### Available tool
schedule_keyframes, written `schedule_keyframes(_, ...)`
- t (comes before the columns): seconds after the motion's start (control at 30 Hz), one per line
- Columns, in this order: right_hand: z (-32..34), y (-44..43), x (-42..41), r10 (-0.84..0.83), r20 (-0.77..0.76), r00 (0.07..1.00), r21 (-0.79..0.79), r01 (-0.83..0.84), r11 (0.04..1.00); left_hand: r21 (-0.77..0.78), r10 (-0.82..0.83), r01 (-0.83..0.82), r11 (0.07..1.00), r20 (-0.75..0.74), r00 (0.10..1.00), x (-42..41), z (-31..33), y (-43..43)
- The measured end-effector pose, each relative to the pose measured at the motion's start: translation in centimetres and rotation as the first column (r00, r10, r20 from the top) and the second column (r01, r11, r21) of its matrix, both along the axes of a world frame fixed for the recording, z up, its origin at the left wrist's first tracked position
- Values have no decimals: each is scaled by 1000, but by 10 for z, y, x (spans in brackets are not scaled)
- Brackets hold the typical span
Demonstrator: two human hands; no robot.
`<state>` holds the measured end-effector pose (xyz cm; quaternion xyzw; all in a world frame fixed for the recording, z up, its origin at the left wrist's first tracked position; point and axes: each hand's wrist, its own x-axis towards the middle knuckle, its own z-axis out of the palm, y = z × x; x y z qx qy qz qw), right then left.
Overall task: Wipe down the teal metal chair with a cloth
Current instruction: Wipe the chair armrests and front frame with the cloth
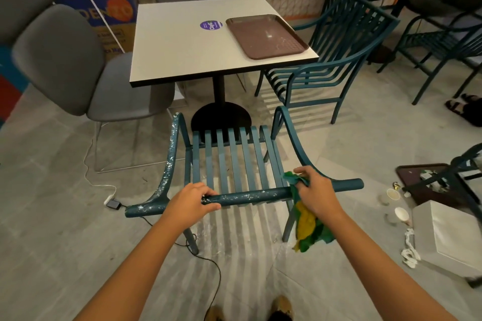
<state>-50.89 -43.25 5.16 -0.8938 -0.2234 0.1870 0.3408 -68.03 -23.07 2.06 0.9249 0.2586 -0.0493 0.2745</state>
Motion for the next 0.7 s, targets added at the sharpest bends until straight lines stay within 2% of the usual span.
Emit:
schedule_keyframes(0.13, 3, -11, 32, 55, 68, 996, -199, -40, 979, -8, 5, -5, 1000, -21, 1000, 2, 1, 0)
schedule_keyframes(0.23, 3, -6, 39, 142, 66, 988, -369, -108, 923, -16, 40, -40, 999, -17, 999, 0, 0, -2)
schedule_keyframes(0.33, 6, 7, 37, 207, 68, 976, -456, -155, 876, -7, 57, -57, 998, -5, 998, 0, 0, -4)
schedule_keyframes(0.53, 1, 33, 9, 303, 86, 949, -438, -237, 867, -12, 85, -84, 996, 10, 996, -2, 0, -6)
schedule_keyframes(0.7, -1, 18, 4, 370, 129, 920, -297, -320, 900, -13, 96, -96, 995, 2, 995, -2, -1, -7)
